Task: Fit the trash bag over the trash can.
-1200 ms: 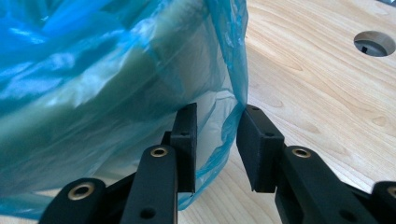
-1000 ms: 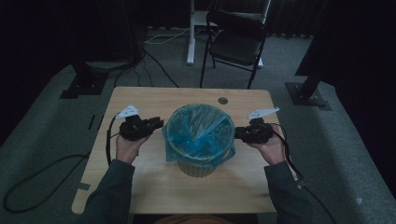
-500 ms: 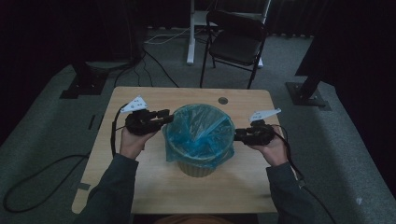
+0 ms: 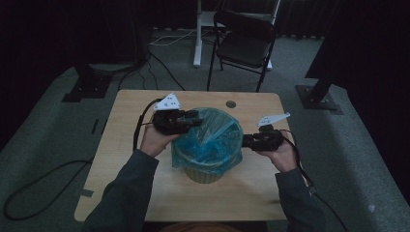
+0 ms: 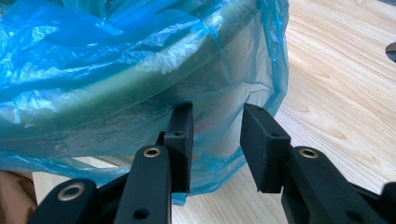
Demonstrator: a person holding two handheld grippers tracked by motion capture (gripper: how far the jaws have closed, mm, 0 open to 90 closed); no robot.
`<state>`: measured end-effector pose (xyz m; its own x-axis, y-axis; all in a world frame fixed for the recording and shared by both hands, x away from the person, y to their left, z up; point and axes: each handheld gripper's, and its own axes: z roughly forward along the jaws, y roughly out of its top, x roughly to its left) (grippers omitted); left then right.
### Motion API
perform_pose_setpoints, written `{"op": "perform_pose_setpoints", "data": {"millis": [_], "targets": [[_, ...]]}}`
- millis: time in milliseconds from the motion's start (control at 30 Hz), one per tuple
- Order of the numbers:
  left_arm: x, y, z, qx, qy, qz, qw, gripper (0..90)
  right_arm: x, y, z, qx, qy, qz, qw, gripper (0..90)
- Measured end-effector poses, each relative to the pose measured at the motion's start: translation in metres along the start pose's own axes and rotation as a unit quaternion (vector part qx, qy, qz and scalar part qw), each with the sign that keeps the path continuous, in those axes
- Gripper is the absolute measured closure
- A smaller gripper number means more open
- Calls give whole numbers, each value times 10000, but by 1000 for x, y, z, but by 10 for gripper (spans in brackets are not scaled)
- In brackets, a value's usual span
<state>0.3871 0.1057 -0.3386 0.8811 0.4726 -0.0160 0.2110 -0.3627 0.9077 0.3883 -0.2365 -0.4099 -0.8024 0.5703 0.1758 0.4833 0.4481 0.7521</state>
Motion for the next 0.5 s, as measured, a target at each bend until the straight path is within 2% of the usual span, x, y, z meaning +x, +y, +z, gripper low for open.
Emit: {"op": "perform_pose_setpoints", "data": {"millis": [200,300,367,500], "targets": [[-8,11,24,440,-136,386,9982,601,-2,-1,2,18,41,7,10000,642],[-10,15,31,496,-162,486,9975,594,-2,-2,3,27,55,17,10000,642],[-11,16,34,481,-156,483,9976,594,-1,-1,3,24,58,13,10000,642],[-10,19,49,734,-199,514,9958,594,-1,-1,2,-6,92,17,10000,642]]}}
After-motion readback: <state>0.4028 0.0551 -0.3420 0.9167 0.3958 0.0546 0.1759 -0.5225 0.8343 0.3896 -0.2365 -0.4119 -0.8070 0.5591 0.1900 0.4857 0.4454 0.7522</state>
